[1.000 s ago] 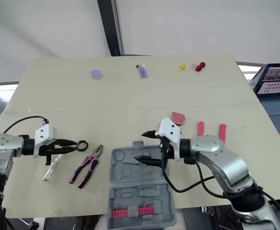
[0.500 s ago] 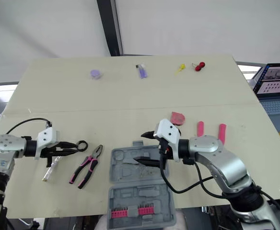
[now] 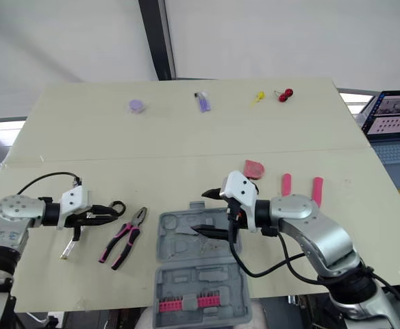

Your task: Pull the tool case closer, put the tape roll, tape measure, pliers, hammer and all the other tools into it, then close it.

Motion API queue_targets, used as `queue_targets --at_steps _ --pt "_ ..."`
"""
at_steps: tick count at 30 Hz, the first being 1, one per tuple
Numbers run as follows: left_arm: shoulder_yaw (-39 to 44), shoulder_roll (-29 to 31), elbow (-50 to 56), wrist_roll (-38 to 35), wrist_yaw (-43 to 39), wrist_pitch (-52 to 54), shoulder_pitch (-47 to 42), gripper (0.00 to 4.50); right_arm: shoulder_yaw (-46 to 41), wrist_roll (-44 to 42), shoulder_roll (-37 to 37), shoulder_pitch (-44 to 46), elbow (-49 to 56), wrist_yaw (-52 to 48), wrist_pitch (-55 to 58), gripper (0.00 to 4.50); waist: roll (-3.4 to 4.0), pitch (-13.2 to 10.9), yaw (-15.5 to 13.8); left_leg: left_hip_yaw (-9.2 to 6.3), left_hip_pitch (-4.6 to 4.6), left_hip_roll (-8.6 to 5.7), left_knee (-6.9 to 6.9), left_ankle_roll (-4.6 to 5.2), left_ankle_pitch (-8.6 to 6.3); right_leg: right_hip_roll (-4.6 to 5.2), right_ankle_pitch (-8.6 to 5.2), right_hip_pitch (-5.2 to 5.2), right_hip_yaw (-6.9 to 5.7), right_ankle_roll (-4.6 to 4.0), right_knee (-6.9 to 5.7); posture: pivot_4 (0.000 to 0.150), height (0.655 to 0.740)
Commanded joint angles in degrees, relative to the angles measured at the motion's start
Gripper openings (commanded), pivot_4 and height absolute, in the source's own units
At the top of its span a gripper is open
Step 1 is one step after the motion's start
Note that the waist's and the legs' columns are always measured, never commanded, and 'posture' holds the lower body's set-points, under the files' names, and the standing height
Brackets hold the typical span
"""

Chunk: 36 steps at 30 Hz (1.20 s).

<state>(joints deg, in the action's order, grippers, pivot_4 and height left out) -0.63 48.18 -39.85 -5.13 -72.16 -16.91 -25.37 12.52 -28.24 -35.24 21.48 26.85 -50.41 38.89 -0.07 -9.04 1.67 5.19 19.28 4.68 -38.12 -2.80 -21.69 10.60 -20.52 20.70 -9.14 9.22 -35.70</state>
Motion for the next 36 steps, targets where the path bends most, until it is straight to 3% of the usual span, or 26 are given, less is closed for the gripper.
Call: queue_targets --at_steps 1,36 --pt "0.2 0.1 -1.1 0.3 0.4 -1.0 -0.8 0.95 -1.6 -0.8 -0.3 -0.2 2.0 0.1 -0.2 4.5 0.0 0.0 0.0 0.0 0.0 0.0 0.0 0.0 0.0 0.0 0.0 0.0 0.0 0.0 0.0 0.15 0.74" --pt "-0.8 -1.4 -6.1 2.5 1.9 -4.1 -2.9 0.95 -2.3 -1.0 -0.3 -0.4 1.7 0.4 0.2 4.5 -0.03 0.0 0.0 0.0 0.0 0.0 0.0 0.0 0.0 0.0 0.0 0.0 -0.01 0.0 0.0 0.15 0.74"
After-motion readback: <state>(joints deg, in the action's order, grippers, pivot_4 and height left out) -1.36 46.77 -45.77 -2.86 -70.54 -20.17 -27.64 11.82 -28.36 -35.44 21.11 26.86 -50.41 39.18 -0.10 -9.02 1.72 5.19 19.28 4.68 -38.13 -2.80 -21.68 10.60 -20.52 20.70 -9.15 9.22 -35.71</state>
